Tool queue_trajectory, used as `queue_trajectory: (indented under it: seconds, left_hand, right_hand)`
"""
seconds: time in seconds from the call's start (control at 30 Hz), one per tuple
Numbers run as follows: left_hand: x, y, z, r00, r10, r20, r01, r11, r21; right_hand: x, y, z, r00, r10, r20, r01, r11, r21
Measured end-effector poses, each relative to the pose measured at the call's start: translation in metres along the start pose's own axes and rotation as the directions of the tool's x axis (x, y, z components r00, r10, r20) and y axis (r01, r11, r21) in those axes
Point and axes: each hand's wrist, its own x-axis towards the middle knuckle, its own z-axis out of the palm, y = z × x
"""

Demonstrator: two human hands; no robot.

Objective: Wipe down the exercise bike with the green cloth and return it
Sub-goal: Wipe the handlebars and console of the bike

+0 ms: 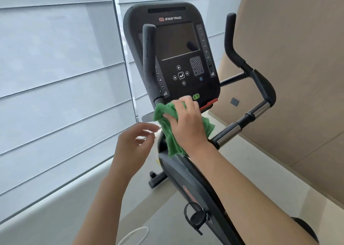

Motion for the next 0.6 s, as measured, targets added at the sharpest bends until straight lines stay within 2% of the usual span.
queue_trajectory:
  seconds: [0.13, 0.3, 0.47, 0.53, 0.6]
  left_hand:
    - [0.009, 0.003, -0.005, 0.997, 0.03, -0.076, -0.03, 1.0, -0.002]
    - [0.01, 0.004, 0.008, 0.994, 0.112, 0.01, -0.111, 0.994, -0.019]
    - [0.007, -0.002, 0.029, 0.987, 0.111, 0.119, -0.113, 0.993, 0.014]
    - [0.009, -0.002, 0.035, 0.985, 0.095, 0.142, -0.102, 0.994, 0.046]
    - [0.01, -0.004, 0.041, 0.986, 0.087, 0.145, -0.1, 0.992, 0.081]
  right_hand:
    - [-0.009, -0.001, -0.007, 0.999, -0.029, 0.015, 0.029, 1.0, -0.007]
    - [-0.106, 0.017, -0.035, 0.996, -0.059, 0.068, 0.063, 0.996, -0.06]
    - [-0.179, 0.04, -0.052, 0.964, 0.175, 0.198, -0.184, 0.983, 0.029]
    - [-0.18, 0.045, -0.062, 0.97, 0.18, 0.162, -0.193, 0.979, 0.07]
    - [-0.169, 0.045, -0.072, 0.987, 0.149, 0.067, -0.156, 0.98, 0.121]
